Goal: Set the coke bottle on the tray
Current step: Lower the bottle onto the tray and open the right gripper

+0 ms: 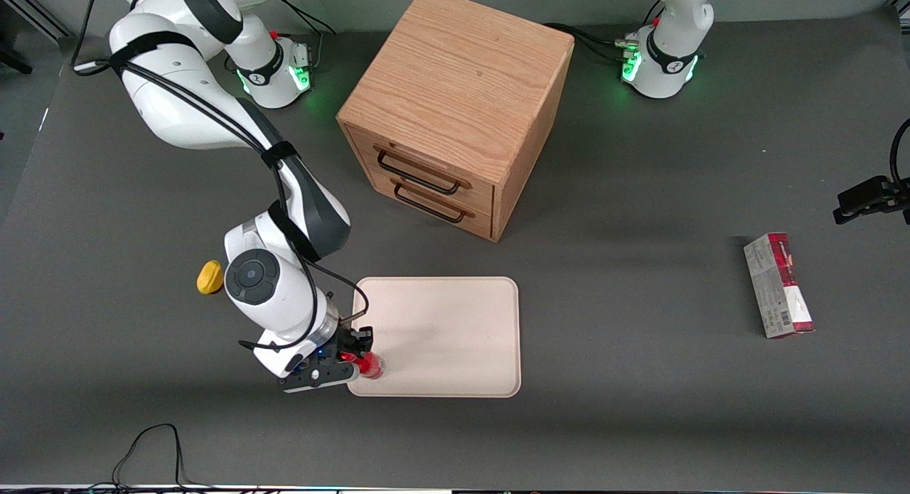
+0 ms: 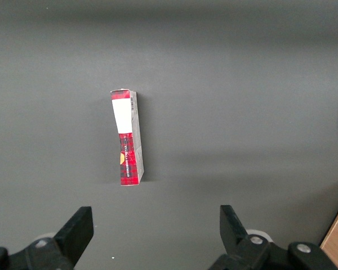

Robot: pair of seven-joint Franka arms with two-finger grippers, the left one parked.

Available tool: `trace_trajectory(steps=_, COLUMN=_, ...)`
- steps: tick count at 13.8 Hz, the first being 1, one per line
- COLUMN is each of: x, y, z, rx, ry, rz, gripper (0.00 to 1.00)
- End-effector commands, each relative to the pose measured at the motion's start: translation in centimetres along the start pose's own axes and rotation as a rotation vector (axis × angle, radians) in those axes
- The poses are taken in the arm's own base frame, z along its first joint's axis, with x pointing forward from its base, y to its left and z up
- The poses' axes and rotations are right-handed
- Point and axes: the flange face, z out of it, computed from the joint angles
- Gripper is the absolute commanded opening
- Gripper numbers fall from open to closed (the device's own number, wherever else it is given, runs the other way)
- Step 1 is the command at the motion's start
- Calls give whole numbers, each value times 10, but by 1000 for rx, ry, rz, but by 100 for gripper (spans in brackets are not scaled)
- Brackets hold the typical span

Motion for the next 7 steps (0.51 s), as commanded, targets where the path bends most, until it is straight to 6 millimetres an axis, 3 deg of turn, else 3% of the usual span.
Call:
trace_trajectory(steps=1, x=-2, y=0, z=1, rx=-4, ry=44, rz=6, gripper=100)
trace_trajectory(steps=3, x=1, y=1, z=-4, rx=8, ry=75, rz=15, gripper=100)
trace_trajectory(steps=7, x=9, y=10, z=-56, rx=-15, ry=118, rz=24, gripper=100)
